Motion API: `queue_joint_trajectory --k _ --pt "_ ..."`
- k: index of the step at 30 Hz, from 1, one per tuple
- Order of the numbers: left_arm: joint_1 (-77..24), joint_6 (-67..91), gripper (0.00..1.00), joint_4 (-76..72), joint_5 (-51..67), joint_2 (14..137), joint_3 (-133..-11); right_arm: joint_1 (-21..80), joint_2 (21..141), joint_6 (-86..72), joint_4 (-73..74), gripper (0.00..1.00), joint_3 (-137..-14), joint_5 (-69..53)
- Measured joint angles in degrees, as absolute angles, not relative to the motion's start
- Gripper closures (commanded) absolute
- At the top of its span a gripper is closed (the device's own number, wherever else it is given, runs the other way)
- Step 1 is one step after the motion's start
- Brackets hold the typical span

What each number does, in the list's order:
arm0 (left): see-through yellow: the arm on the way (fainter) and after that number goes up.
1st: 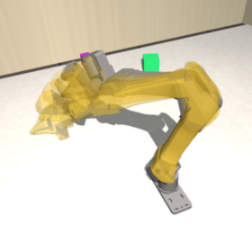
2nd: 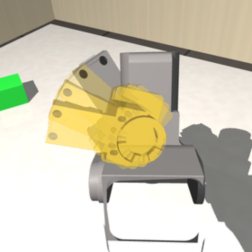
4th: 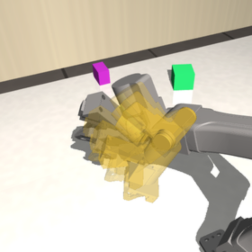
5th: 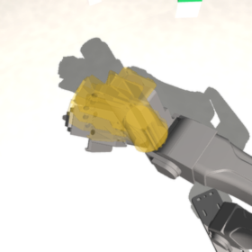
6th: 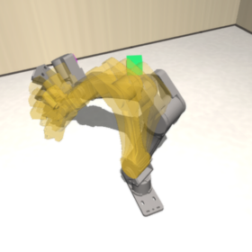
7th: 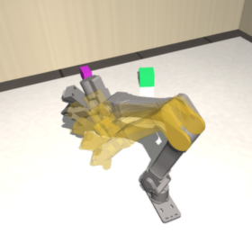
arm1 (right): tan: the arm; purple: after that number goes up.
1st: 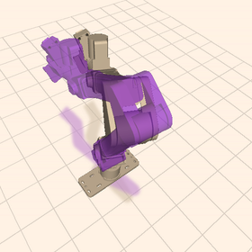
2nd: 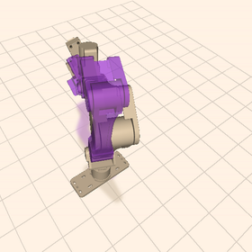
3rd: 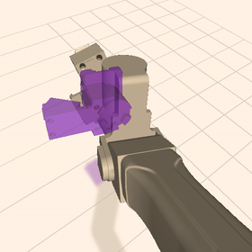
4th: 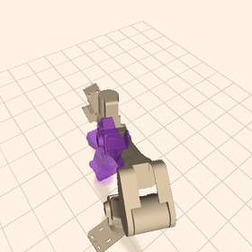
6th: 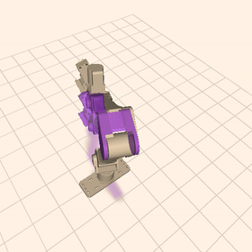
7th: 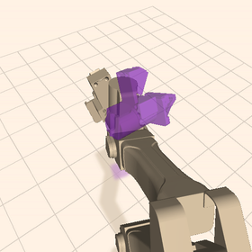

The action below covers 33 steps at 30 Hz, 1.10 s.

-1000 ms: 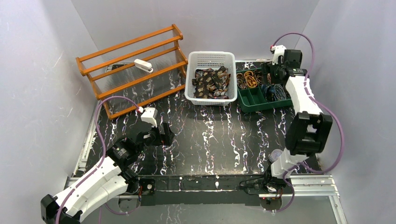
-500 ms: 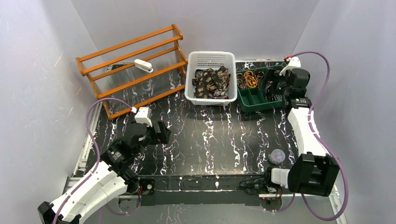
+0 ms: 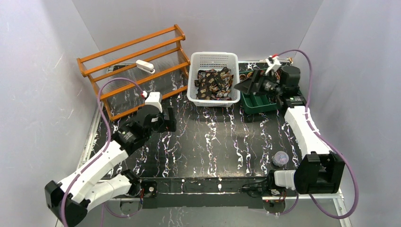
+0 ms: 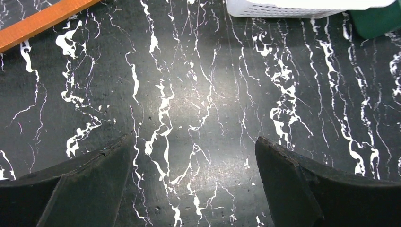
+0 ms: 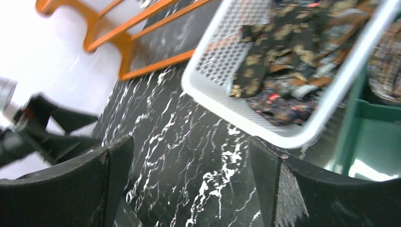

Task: Roll the ties
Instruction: Reset both arms

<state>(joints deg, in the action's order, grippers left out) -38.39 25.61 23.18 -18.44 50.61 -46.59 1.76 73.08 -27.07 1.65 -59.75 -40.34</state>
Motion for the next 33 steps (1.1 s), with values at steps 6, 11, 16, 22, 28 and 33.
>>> queue_joint_trajectory --k 6,11,16,22,28,33 --pt "-32.38 24.67 0.02 24.53 -16.12 55.86 -50.52 13.74 70.98 -17.76 11.51 0.01 -65.34 -33.74" --pt "-22.55 23.68 0.02 26.83 -12.21 55.81 -55.42 20.45 70.32 -12.16 17.32 0.01 -69.21 -22.06" --pt "-17.61 23.70 0.02 29.19 -11.77 53.78 -56.01 27.77 70.78 -9.08 21.47 0.01 -70.65 -9.56" --pt "-17.63 25.76 0.02 32.49 -16.36 46.89 -54.57 27.16 70.94 -10.04 23.40 0.01 -69.10 8.93" --pt "-17.63 26.61 0.02 35.62 -21.08 42.76 -53.30 15.18 69.54 -14.85 23.88 0.01 -63.48 11.53" --pt "-17.63 26.61 0.02 36.16 -22.83 43.59 -53.32 13.89 67.48 -15.53 23.99 0.01 -63.13 8.08"
